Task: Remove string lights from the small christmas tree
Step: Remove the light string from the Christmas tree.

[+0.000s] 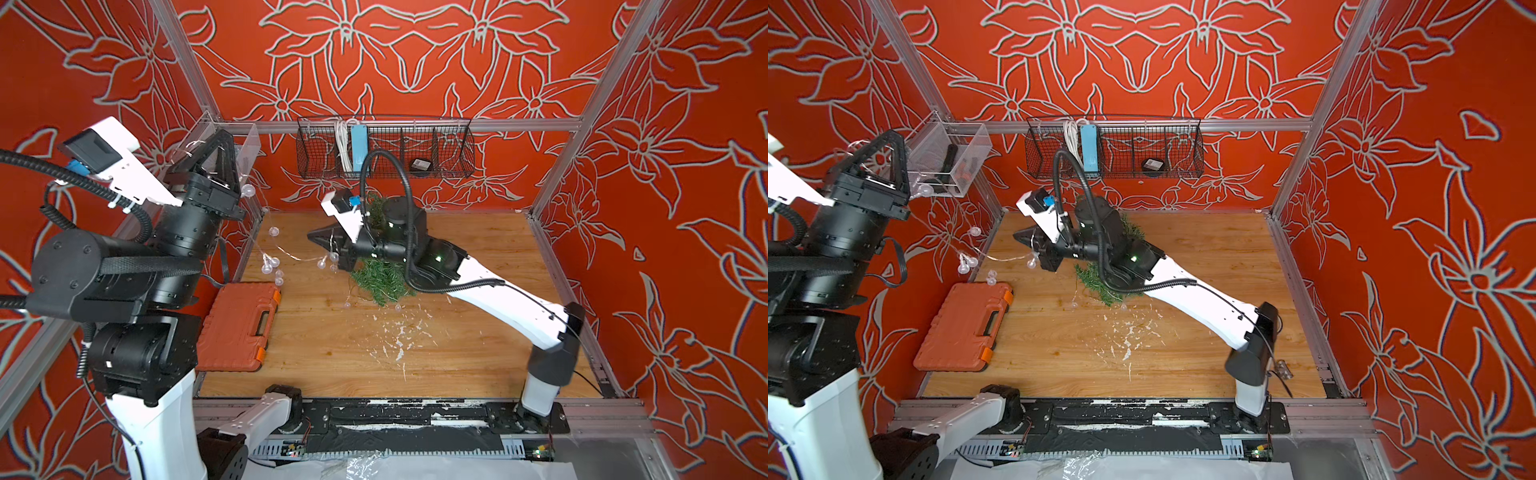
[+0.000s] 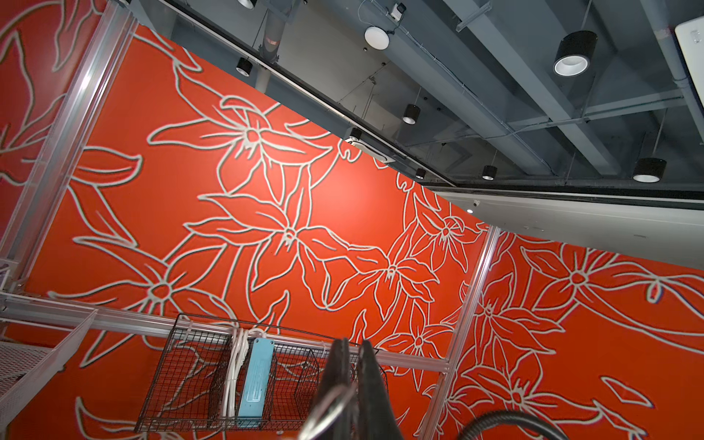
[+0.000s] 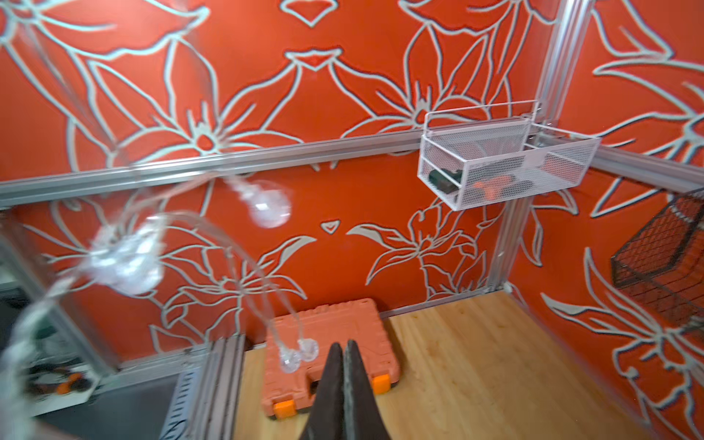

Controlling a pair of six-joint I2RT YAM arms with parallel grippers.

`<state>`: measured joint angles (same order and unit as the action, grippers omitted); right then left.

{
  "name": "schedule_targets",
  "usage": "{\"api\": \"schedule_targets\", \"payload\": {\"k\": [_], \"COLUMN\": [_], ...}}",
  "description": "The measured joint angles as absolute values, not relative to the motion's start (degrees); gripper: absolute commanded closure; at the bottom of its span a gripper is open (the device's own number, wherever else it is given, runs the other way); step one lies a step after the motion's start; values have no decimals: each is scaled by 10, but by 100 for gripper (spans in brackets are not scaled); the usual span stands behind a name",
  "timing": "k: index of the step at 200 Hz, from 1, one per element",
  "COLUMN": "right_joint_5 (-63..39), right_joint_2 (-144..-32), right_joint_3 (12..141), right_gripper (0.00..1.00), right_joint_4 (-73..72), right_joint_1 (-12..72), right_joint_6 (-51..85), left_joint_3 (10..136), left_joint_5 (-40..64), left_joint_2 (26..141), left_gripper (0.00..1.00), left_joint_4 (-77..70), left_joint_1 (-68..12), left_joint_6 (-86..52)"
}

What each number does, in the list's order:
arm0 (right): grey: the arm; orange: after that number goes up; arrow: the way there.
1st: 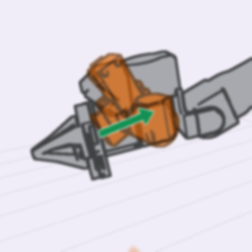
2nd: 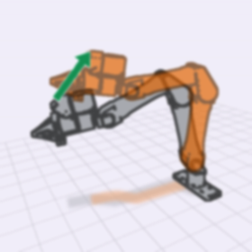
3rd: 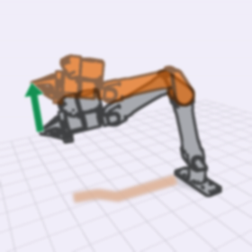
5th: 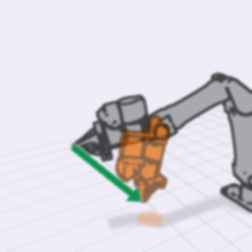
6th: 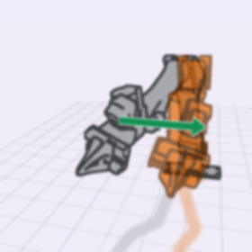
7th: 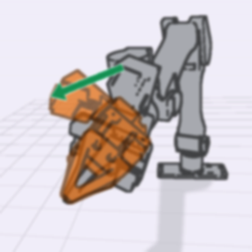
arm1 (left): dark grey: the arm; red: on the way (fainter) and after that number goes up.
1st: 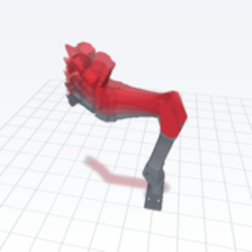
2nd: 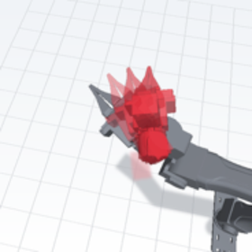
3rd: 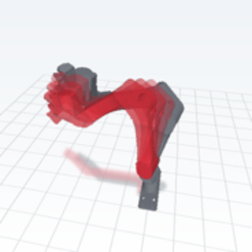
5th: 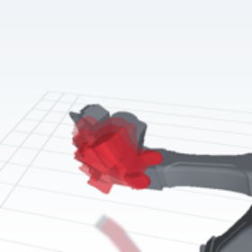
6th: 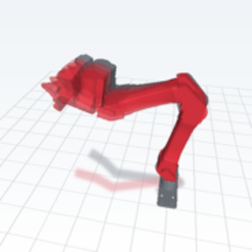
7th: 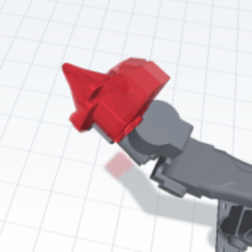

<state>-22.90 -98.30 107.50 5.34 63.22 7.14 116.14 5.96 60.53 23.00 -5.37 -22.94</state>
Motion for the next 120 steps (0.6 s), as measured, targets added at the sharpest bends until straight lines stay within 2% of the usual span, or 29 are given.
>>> {"api": "schedule_targets", "payload": {"k": [46,80,120], "right_joint_5": [-174,-123,-76], "right_joint_2": [-805,-746,-747], "right_joint_3": [916,931,985], "right_gripper": [100,100,100], "right_joint_4": [68,116,175], "right_joint_1": [733,766,766], "right_joint_6": [56,33,27], "left_joint_3": [1093,1043,959], "left_joint_5": [78,110,134], "left_joint_2": [579,573,536], "left_gripper": [100,100,100], "left_joint_4": [214,201,200], "left_joint_1": [-54,-54,-54], "left_joint_6": [-241,-256,-268]}}
